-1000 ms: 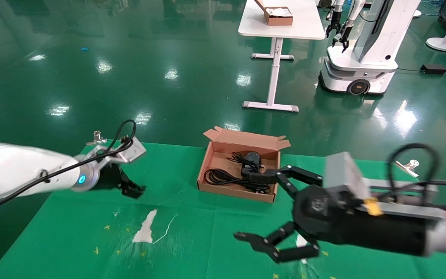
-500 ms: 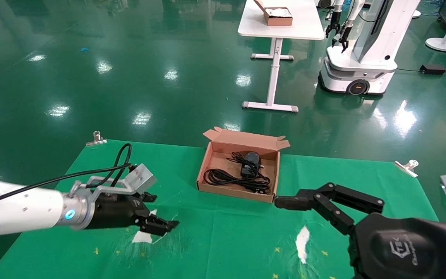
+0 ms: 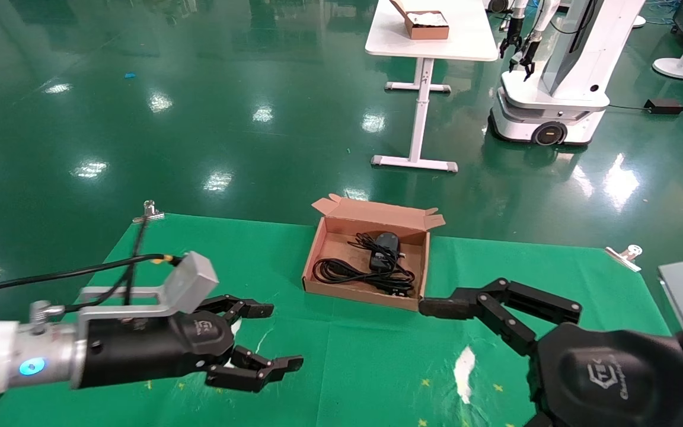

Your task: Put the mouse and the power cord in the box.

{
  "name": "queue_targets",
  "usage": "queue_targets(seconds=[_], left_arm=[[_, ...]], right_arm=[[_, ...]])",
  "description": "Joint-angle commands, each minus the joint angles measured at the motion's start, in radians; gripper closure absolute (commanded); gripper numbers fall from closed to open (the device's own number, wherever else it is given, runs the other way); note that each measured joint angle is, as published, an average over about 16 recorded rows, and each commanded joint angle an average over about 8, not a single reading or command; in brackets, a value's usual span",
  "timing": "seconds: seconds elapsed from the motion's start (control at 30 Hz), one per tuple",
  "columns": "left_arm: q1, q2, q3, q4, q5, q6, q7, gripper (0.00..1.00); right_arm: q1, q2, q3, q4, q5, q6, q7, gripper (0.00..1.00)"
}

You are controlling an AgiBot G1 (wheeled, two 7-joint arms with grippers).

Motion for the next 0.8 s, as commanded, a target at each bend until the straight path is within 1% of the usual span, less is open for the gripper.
queue_targets(seconds=[0.03,0.43,0.57,0.67,0.8], left_arm=[[0.025,-0.021,-0.037,-0.026,-0.051,0.029,0.028,0.0],[0.176,-0.144,-0.257,-0.185,-0.353,0.206,0.195,0.0],[0.218,-0.179,-0.32,-0.23,-0.439,0.255,0.241,0.0],[0.24,-0.197,-0.353,-0.254,-0.486,0.282,0.262,0.0],[0.251,-0.206,-0.368,-0.265,-0.509,0.294,0.268,0.0]], right_arm=[[0.0,0.0,0.0,0.0,0.0,0.0,0.0,0.0],[0.0,0.0,-0.001,0.0,0.001,0.0,-0.001,0.0],[0.0,0.001,-0.001,0.0,0.001,0.0,-0.001,0.0],[-0.001,0.001,0.0,0.001,0.002,0.0,-0.001,0.0],[-0.001,0.002,0.0,0.001,0.002,-0.001,-0.001,0.0]])
